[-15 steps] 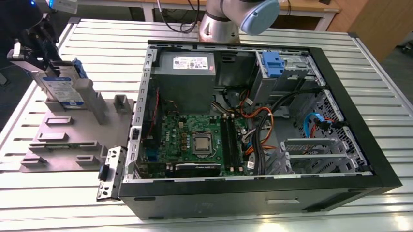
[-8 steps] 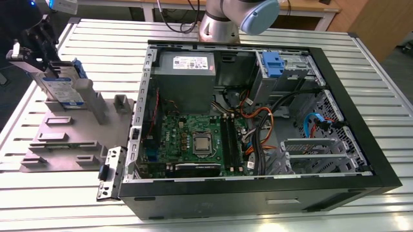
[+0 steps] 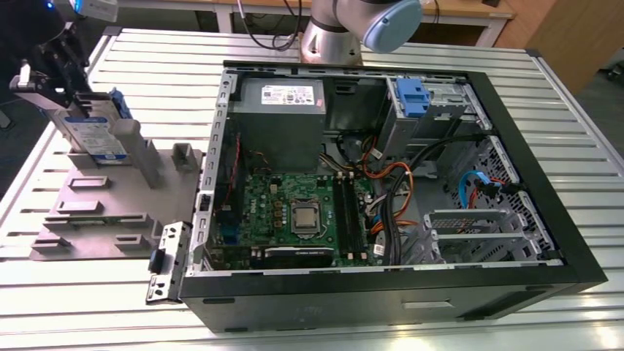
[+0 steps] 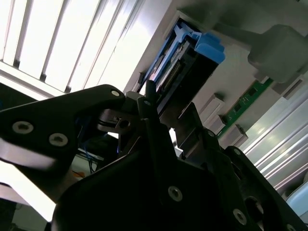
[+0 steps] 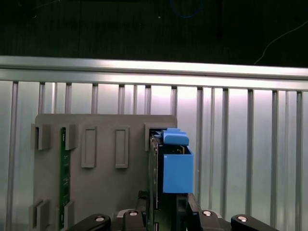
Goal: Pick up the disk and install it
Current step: 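Pick up the disk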
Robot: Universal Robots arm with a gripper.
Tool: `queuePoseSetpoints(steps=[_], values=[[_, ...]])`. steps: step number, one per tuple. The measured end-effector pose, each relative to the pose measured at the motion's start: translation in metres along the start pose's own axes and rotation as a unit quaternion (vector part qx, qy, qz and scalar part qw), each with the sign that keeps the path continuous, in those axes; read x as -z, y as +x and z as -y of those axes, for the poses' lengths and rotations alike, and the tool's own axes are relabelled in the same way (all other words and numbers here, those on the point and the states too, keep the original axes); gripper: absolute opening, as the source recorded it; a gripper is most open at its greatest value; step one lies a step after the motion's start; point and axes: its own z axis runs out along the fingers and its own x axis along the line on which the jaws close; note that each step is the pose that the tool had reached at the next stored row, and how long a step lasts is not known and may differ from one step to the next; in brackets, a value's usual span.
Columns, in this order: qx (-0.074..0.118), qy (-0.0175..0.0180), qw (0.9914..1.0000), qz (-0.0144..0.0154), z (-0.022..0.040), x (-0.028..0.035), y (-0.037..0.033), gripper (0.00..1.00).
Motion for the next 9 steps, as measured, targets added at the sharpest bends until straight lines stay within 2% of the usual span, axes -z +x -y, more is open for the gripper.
queuePoseSetpoints(steps=[9], values=[[-0.006,0.0003,0.99998,0.0001,0.0005,-0.001,-0.0036,0.42]])
